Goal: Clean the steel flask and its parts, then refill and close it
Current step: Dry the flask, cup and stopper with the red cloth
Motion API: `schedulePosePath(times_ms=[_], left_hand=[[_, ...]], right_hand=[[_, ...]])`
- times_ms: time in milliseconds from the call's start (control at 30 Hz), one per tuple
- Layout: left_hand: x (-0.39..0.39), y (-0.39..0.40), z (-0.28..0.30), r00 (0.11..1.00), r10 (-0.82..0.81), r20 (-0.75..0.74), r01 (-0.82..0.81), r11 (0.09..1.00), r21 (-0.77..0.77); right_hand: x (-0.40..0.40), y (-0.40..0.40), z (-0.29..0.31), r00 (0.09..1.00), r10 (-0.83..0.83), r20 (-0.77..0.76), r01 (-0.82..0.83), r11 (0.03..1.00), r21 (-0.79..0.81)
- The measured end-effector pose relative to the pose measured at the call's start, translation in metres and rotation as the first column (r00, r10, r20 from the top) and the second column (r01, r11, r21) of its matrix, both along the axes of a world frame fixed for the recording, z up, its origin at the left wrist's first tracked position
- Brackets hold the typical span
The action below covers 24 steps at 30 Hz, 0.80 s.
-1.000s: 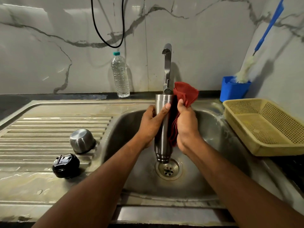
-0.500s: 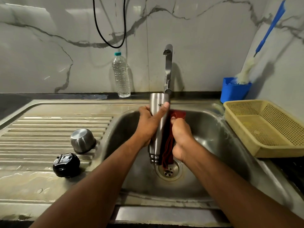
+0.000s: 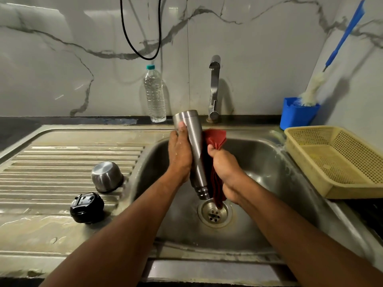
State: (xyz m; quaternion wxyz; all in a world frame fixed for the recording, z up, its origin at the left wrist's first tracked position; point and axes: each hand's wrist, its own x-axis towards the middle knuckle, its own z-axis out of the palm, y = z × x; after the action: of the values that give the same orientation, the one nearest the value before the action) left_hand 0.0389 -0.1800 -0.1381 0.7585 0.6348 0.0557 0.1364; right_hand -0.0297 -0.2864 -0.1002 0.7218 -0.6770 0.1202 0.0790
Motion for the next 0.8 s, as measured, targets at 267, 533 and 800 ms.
schedulePosePath(times_ms=[267, 533, 800], left_hand=[[-0.008, -0.01, -0.002, 0.975, -0.213, -0.062, 0.22, 0.968, 0.118], [-0.011, -0.014, -0.003, 0.953, -0.303, -0.001, 0.302, 0.95, 0.081], [-0.008, -0.003, 0.005, 0.988, -0.12, 0.102, 0.126, 0.991, -0.05]], right_hand=[[0.001, -0.005, 0.007, 0.983, -0.125, 0.134, 0.099, 0.979, 0.18], [0.012, -0.006, -0.005, 0.937, -0.105, 0.334, 0.144, 0.985, -0.095], [-0.006, 0.006, -0.003, 0.991, -0.034, -0.13, 0.042, 0.997, 0.059]])
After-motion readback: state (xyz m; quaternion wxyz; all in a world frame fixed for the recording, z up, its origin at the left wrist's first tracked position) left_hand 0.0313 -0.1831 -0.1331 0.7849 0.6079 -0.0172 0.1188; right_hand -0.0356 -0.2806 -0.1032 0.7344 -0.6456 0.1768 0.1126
